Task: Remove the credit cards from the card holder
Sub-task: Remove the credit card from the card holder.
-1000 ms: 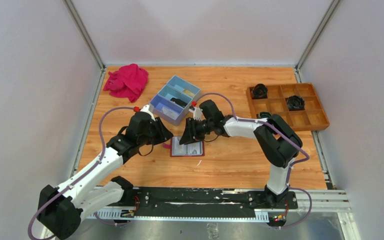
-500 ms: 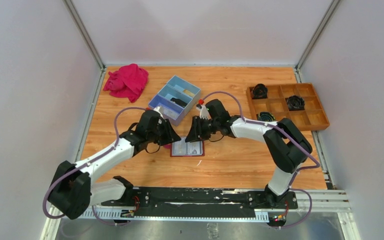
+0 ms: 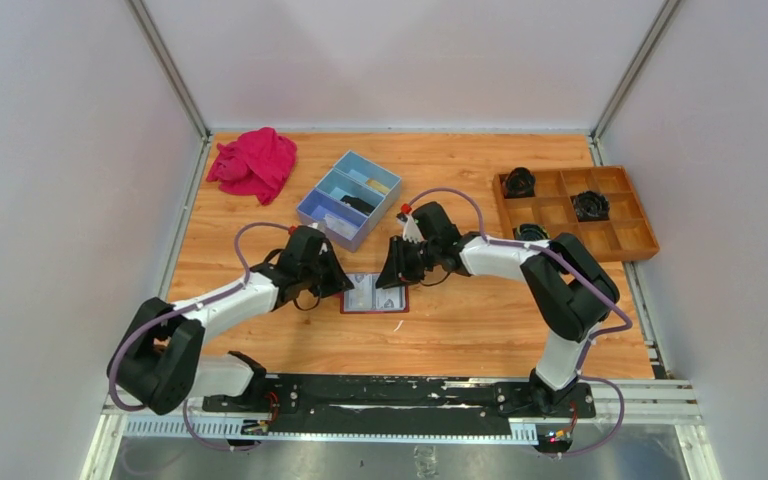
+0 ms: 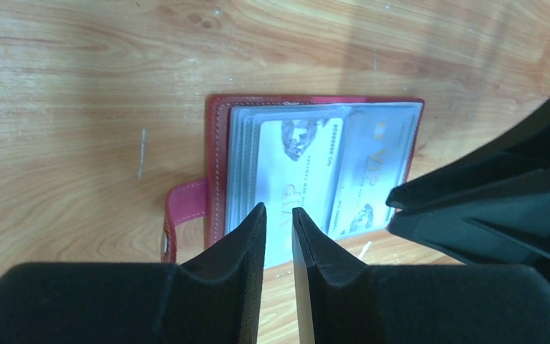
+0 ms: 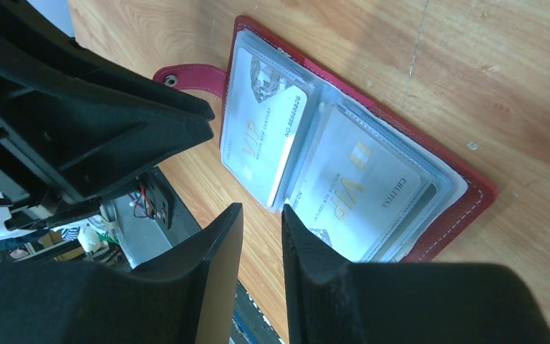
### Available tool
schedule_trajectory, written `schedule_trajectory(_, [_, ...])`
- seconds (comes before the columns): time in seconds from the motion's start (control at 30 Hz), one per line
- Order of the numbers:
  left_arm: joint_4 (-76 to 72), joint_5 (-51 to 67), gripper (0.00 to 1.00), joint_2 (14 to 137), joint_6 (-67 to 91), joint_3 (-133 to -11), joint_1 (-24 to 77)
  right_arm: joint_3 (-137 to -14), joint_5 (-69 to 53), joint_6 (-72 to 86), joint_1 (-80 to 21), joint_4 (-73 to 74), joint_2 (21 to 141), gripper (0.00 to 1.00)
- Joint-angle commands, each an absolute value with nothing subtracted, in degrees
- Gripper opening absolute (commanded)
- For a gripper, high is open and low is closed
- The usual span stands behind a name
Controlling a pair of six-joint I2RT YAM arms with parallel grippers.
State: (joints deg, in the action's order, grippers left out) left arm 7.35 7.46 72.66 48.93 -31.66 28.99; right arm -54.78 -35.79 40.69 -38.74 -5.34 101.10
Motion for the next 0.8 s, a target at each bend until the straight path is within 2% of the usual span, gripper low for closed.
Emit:
schedule_trajectory(0.0, [4.54,6.35,0.24,75.48,48.54,-31.84,28.31,-53.96,-35.25,41.10,-37.75,-4.22,101.36,0.31])
schedule_trajectory(0.77, [0.26,15.17,0.22,81.72,47.55,-31.28,28.13,-52.21,-35.26,43.20,-36.92,-6.82,102.42,0.33])
